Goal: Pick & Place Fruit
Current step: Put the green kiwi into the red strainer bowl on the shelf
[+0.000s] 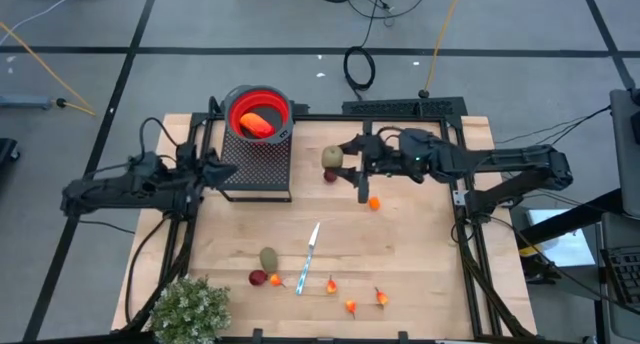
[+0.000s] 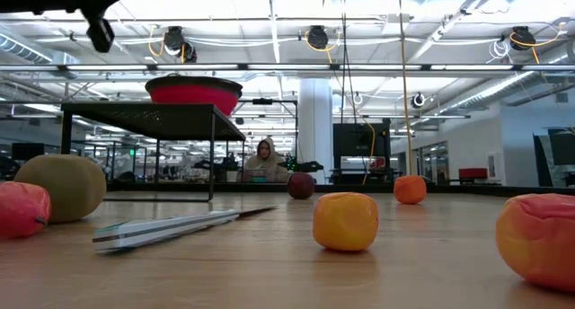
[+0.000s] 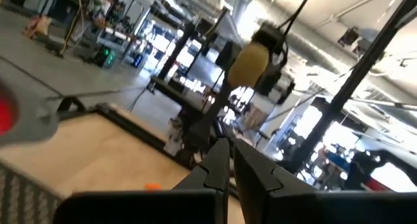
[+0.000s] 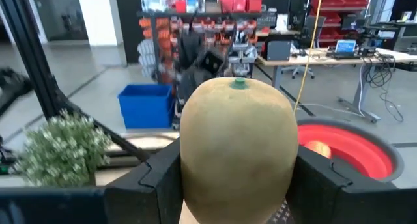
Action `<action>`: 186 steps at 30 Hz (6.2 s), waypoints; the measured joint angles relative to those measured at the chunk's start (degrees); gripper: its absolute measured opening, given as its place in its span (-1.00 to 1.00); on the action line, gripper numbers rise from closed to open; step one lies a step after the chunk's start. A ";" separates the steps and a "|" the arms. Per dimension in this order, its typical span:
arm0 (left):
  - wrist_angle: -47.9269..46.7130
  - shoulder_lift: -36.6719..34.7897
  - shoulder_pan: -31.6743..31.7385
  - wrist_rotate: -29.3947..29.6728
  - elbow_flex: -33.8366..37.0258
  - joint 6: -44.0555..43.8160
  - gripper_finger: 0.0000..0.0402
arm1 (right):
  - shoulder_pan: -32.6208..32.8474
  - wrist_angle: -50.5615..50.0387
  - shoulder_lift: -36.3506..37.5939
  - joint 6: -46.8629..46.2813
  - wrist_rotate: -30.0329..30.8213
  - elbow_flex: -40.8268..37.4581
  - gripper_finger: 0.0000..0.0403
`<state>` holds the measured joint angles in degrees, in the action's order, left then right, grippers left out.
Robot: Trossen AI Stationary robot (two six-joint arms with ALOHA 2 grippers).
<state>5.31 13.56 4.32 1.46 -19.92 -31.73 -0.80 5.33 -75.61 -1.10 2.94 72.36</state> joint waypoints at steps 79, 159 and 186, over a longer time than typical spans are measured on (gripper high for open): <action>15.92 62.36 -3.65 -1.80 -38.91 30.12 0.08 | 0.04 -0.38 -3.74 -2.96 -3.19 -0.02 -0.01; 14.95 51.78 12.66 -23.14 -38.87 -25.01 -0.08 | -0.41 -49.86 -2.97 7.63 29.98 -2.80 -1.00; 19.77 51.01 12.66 -23.97 -38.88 -25.07 -0.08 | -3.99 -8.94 34.94 -4.29 1.46 -44.38 -1.00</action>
<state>25.08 64.57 16.97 -22.51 -58.81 -56.80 -4.79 -3.61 -40.68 -5.39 4.40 27.98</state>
